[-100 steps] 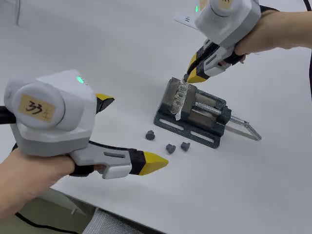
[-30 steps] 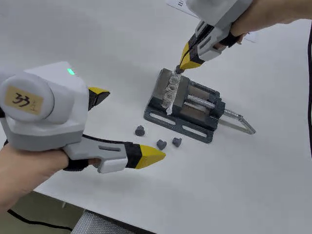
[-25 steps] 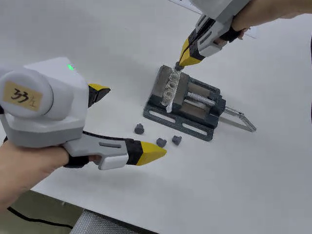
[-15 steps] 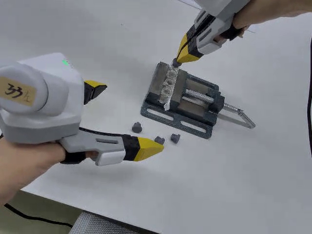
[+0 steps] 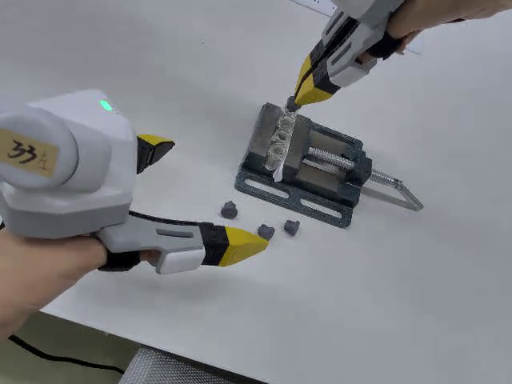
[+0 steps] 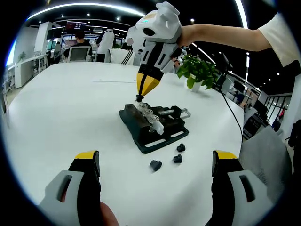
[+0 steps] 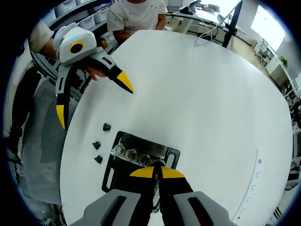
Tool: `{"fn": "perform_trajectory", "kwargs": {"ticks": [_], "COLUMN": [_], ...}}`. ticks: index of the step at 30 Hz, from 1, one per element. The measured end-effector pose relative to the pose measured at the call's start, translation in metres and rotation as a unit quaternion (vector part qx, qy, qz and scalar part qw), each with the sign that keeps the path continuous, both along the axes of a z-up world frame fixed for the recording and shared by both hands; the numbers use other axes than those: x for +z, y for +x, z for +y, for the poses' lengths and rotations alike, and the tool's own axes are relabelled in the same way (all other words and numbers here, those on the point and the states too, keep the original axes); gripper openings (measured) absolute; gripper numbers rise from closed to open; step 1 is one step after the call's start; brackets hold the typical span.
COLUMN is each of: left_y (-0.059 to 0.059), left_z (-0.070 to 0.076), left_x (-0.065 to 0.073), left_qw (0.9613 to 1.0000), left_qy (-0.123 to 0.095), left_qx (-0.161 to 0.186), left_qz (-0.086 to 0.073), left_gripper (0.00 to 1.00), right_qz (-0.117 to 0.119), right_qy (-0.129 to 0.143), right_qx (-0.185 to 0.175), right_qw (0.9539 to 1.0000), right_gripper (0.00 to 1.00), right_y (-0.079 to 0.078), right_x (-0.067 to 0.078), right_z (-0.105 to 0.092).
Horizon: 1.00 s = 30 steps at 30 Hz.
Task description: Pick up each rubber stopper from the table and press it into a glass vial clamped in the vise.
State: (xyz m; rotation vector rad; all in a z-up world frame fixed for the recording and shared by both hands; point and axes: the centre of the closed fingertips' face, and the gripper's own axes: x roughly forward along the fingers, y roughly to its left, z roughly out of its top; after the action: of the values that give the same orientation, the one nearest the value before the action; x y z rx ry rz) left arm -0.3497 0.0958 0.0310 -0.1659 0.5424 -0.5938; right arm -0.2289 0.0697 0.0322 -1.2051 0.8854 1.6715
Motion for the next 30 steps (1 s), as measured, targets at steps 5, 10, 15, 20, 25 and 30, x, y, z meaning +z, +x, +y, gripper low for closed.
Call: {"fn": "perform_trajectory", "kwargs": {"ticks": [5, 10, 15, 20, 25, 30], "left_y": [0.0001, 0.0002, 0.001, 0.0032, 0.0043, 0.0044], "left_z": [-0.0022, -0.0035, -0.0024, -0.0028, -0.005, -0.0061], "left_x": [-0.0002, -0.0013, -0.0014, -0.0017, -0.0012, -0.0032], "left_qw": [1.0, 1.0, 1.0, 1.0, 1.0, 0.9999], "left_qy": [-0.001, -0.002, -0.002, -0.002, -0.003, -0.004], "left_qx": [-0.003, -0.004, -0.004, -0.004, -0.006, -0.007], "left_qz": [0.001, 0.002, 0.003, 0.003, 0.004, 0.006], "left_gripper": [0.99, 0.99, 0.99, 0.99, 0.99, 0.99], "right_qz": [-0.003, 0.003, 0.007, -0.005, -0.008, -0.008], "right_qy": [0.002, -0.001, 0.0, -0.007, -0.021, -0.03], "right_qx": [-0.001, -0.007, -0.02, 0.0, 0.001, -0.005], "right_qw": [1.0, 1.0, 0.9998, 1.0, 0.9998, 0.9995], "right_gripper": [0.0, 0.0, 0.0, 0.0, 0.0, 0.0], "right_y": [0.0015, 0.0012, -0.0002, -0.0019, -0.0006, -0.0002], "right_x": [-0.0018, -0.0005, -0.0011, -0.0023, -0.0026, -0.0031], "right_z": [0.001, 0.001, 0.0002, 0.0004, 0.0009, -0.0004]}}
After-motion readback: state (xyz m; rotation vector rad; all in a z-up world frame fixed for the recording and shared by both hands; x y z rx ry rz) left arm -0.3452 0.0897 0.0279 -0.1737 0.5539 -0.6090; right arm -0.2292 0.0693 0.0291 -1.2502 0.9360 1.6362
